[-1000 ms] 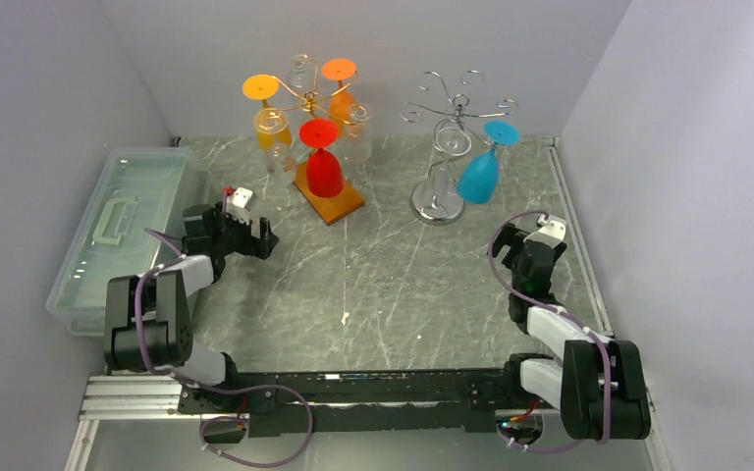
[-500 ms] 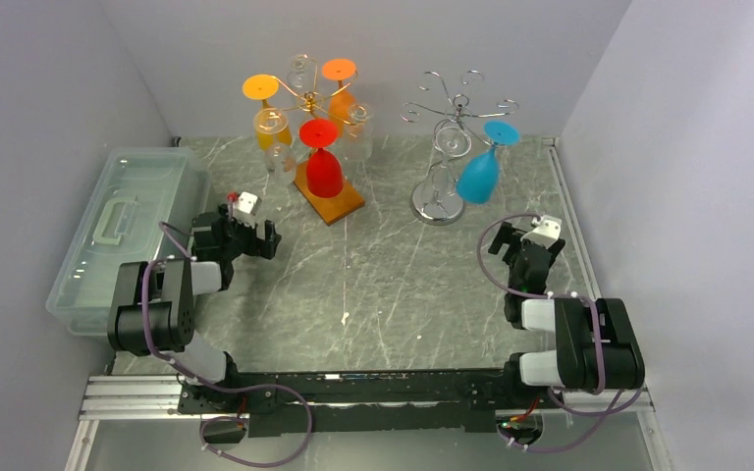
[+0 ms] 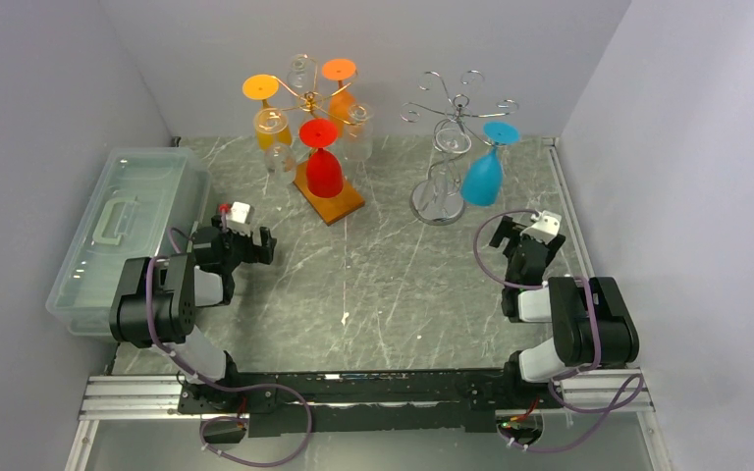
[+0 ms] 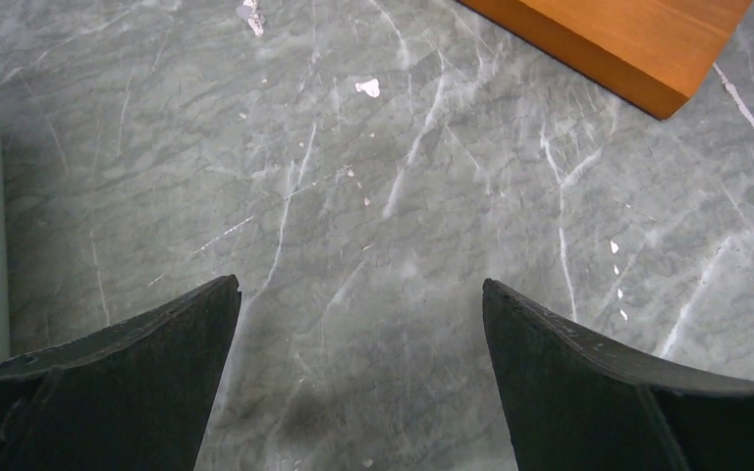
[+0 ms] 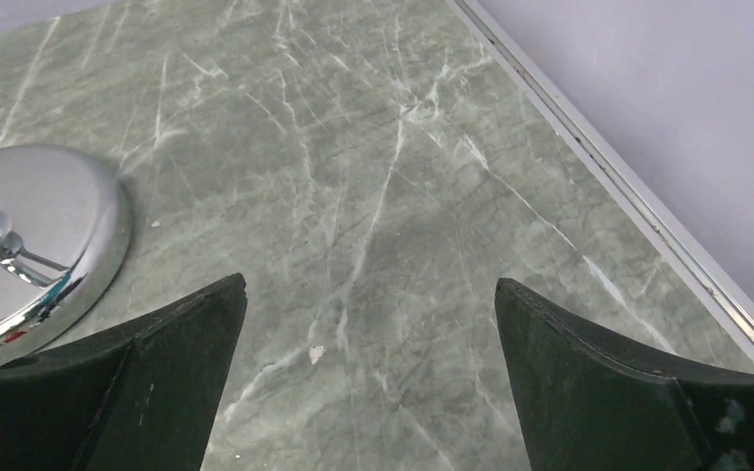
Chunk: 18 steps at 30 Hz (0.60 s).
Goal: Place the wine glass upside down on the wine glass rack
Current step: Reset both arms
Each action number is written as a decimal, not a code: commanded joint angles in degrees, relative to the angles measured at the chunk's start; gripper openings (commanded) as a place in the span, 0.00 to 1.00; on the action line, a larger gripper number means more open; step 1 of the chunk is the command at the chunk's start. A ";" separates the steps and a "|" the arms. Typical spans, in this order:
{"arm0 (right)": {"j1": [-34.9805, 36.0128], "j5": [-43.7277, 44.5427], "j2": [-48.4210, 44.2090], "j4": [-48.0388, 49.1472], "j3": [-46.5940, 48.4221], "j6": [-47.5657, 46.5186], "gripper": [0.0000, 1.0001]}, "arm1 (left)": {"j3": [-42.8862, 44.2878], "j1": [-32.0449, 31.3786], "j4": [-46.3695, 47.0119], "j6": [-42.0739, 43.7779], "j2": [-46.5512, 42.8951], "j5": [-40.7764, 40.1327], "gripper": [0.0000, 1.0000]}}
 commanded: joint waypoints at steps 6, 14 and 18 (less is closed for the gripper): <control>0.12 1.65 -0.48 0.46 0.41 -0.40 1.00 | -0.33 1.89 6.42 -3.16 0.74 -1.35 0.99; 0.14 1.74 -0.48 0.55 0.41 -0.43 1.00 | -0.02 1.89 5.02 -2.95 0.41 -1.30 0.99; 0.10 1.74 -0.40 0.54 0.41 -0.49 1.00 | 0.06 1.89 5.12 -3.06 0.73 -1.32 0.99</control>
